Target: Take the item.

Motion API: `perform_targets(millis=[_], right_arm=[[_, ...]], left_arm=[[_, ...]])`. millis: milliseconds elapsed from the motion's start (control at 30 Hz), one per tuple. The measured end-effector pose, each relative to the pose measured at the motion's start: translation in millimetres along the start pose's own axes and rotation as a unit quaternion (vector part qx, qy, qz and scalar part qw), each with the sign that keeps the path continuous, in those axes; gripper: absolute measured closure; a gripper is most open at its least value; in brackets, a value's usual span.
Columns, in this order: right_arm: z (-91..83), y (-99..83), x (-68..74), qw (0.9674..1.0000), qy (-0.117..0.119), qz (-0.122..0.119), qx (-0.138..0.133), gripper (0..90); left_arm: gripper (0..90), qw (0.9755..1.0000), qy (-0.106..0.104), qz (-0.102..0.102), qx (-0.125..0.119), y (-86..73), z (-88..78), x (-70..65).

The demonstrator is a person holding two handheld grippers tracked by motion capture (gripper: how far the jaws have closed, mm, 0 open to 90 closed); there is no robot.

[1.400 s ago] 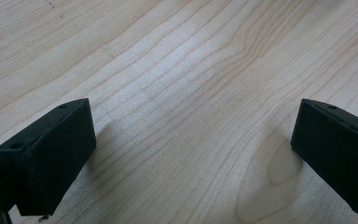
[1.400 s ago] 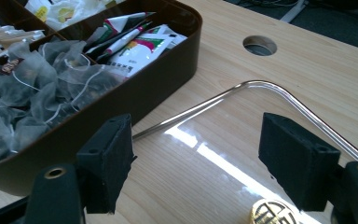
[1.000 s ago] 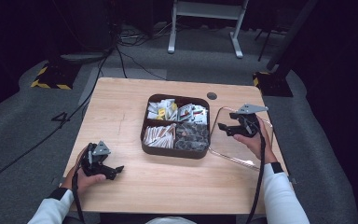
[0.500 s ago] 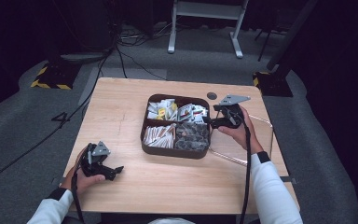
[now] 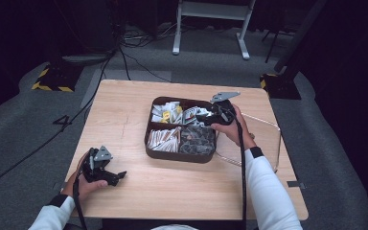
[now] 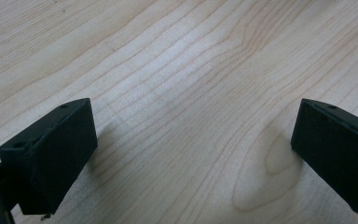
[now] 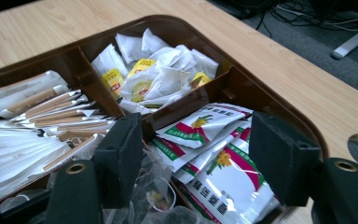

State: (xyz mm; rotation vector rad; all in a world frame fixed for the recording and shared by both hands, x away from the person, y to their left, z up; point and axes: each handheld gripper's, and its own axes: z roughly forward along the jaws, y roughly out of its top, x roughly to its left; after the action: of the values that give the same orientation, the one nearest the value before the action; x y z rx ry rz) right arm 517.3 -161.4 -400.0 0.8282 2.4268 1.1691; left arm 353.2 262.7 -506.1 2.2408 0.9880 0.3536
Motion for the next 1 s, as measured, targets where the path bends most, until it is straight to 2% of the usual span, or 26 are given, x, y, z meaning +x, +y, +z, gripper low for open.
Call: perform_targets(millis=[233, 333, 467, 567, 633, 867, 1000], right_arm=[[19.6, 4.7, 7.8, 0.9996, -0.003, -0.011, 0.028, 39.1], [26.0, 4.8, 6.1, 0.9994, 0.000, -0.001, 0.034, 42.1], [36.4, 2.8, 2.0, 0.9982, -0.008, 0.008, 0.059, 49.7], [44.1, 0.6, 1.0, 0.9975, -0.007, 0.008, 0.070, 50.7], [48.2, -0.6, 0.4, 0.9967, -0.014, 0.008, 0.079, 51.1], [54.9, -4.7, -5.0, 0.9960, -0.021, 0.022, 0.084, 52.8], [57.3, -3.2, -3.7, 0.9963, -0.022, 0.018, 0.081, 59.8]], left_arm=[[0.4, 1.0000, 0.001, -0.001, -0.001, -1.5, -1.1, -0.6], [0.4, 1.0000, 0.000, -0.002, -0.001, -1.5, -0.9, -0.5], [0.4, 1.0000, -0.001, -0.001, -0.001, -1.4, -0.9, -0.4], [0.3, 1.0000, -0.002, -0.001, -0.001, -1.3, -0.8, -0.2], [0.4, 1.0000, -0.001, -0.001, -0.001, -1.4, -0.8, -0.2], [0.3, 1.0000, -0.001, -0.001, -0.001, -1.4, -0.8, -0.2], [0.4, 1.0000, -0.001, -0.001, 0.000, -1.3, -0.8, -0.2]])
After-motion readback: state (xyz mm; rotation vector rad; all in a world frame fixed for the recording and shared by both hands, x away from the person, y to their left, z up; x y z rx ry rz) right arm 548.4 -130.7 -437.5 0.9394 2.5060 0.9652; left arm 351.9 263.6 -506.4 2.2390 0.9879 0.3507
